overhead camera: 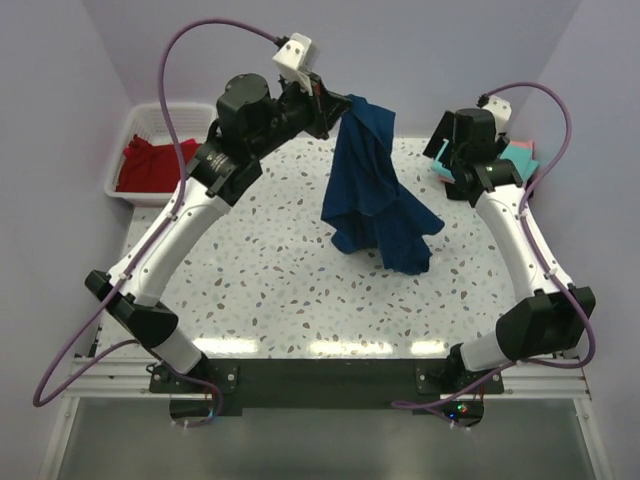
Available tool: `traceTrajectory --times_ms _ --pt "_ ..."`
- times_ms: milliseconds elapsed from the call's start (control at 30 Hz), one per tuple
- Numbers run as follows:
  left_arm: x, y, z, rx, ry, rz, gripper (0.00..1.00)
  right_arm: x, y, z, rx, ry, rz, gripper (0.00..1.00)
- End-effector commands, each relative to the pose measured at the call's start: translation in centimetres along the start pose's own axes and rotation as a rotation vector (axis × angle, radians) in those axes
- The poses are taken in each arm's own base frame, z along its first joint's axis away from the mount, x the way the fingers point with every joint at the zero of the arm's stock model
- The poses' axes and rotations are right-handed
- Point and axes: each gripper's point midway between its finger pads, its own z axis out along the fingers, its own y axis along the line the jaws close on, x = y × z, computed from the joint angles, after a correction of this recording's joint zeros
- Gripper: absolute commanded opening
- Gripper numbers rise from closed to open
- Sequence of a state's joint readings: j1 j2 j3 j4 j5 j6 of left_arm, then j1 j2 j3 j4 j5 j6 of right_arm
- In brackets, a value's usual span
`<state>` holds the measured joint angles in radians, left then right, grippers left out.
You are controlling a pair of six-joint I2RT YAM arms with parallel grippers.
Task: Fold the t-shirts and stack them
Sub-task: Move the tshirt to the center of the board
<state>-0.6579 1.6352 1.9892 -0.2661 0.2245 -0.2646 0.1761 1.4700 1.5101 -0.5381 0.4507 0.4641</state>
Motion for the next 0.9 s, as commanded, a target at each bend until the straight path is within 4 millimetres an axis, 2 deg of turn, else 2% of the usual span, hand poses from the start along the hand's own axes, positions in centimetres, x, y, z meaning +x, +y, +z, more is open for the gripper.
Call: traceTrajectory --times_ms 0,33,67,100,133,167,200,233,300,333,400,433,567,700,867 --pt "-3.3 7.5 -4.5 -0.466 -0.164 -0.017 0.0 -0.5 0.0 -0.2 -0.007 -0.02 0.03 0.96" --pt "-1.0 9.2 -4.9 -0.547 -0.138 -0.03 0.0 0.0 0.2 0.2 -0.013 -0.004 0.028 0.96" --pt "-0.8 10.0 -6.2 -0.617 -0.162 -0.085 0.0 0.3 0.3 0.2 -0.017 0.004 0.026 0.96" --pt "0.0 12.0 -7.6 -0.752 -0.173 -0.101 0.0 0.6 0.3 0.4 -0.017 0.012 0.028 0.96" --pt "1.8 13.0 -8.5 -0.819 -0.14 -0.114 0.04 1.2 0.4 0.6 -0.023 0.027 0.026 0.96" --pt "4.4 14.1 -9.3 -0.894 -0.113 -0.169 0.19 1.6 0.4 0.7 -0.024 0.039 0.022 0.96" --pt "5.9 15.3 -10.7 -0.993 -0.099 -0.186 0.32 1.9 0.4 0.8 -0.025 0.049 0.02 0.96" --pt "9.5 16.0 -11.8 -1.052 -0.005 -0.183 0.48 2.5 0.3 0.9 -0.021 0.063 0.019 0.96" --pt "12.8 16.6 -13.2 -1.129 0.041 -0.242 0.61 3.4 0.3 1.2 -0.024 0.087 0.01 0.96" --pt "15.9 16.9 -14.6 -1.176 0.13 -0.234 0.61 4.1 0.1 1.5 -0.016 0.103 0.004 0.95" --pt "18.2 17.2 -15.9 -1.226 0.163 -0.261 0.62 4.9 0.2 1.8 -0.02 0.124 -0.002 0.95" --pt "20.0 17.4 -17.0 -1.256 0.216 -0.254 0.62 5.3 0.1 2.0 -0.016 0.136 -0.007 0.95" --pt "22.5 17.3 -17.1 -1.215 0.293 -0.227 0.61 8.2 1.6 2.2 -0.106 0.228 -0.03 0.94" --pt "25.3 16.1 -14.4 -1.029 0.417 -0.256 0.65 11.4 2.4 1.8 -0.142 0.303 -0.079 0.94" --pt "29.0 15.8 -13.1 -0.914 0.549 -0.347 0.61 14.4 2.5 1.3 -0.145 0.372 -0.103 0.93"
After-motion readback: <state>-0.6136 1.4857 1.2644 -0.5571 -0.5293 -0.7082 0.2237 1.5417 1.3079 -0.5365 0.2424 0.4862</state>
